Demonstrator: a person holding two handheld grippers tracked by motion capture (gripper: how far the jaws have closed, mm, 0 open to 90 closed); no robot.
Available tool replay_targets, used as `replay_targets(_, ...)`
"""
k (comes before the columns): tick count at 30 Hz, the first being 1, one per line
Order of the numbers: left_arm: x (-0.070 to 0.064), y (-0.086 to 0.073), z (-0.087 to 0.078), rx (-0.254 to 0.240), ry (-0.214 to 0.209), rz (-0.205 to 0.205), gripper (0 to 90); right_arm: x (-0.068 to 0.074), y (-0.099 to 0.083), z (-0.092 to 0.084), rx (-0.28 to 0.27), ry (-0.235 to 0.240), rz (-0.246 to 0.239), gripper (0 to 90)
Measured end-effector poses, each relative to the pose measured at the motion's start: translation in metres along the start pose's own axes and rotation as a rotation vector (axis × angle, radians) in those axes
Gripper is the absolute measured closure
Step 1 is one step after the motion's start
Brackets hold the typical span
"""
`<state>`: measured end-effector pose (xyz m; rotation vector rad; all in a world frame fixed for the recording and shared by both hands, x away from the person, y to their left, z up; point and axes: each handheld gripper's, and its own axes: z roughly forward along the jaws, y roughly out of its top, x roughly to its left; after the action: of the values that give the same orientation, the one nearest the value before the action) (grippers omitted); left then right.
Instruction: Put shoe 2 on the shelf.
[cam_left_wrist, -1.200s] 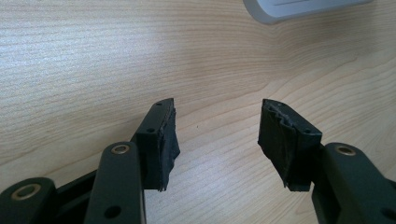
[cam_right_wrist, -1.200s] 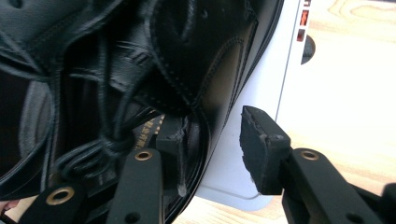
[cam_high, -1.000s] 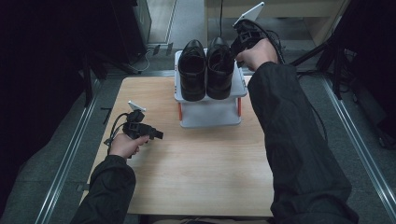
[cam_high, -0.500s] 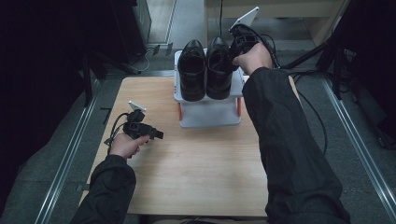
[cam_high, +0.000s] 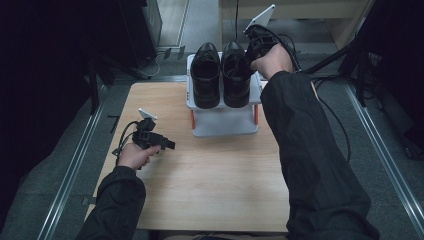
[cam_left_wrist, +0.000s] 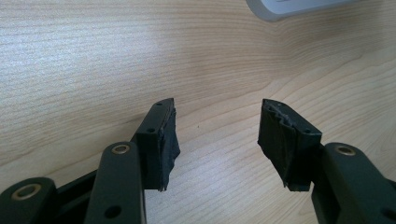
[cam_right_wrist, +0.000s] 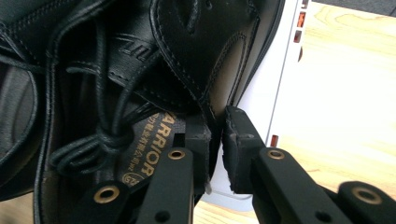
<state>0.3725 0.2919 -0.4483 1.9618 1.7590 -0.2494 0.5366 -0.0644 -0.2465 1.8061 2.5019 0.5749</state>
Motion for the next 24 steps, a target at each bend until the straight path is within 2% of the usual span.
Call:
replay_targets(8,-0.001,0.000,0.000,-0.001,-0.001,0.002,46.2,0.000,-0.001,0.001,-0.011,0.020,0.010,75.4)
replay_targets(11,-0.001,0.000,0.001,-0.001,-0.003,0.000,46.0,0.000,-0.001,0.003,-0.011,0.027,-0.002,67.9)
replay_targets(15,-0.001,0.000,0.001,-0.002,-0.001,0.004,46.0,-0.001,-0.002,0.002,-0.012,0.041,-0.008,66.0)
replay_targets(19,0.000,0.000,0.000,0.001,-0.001,0.004,46.0,-0.003,-0.003,-0.004,-0.014,0.076,0.008,65.1)
replay_targets(24,-0.001,0.000,0.001,-0.001,0.002,0.004,46.0,-0.003,-0.003,-0.020,-0.027,0.106,-0.009,65.1)
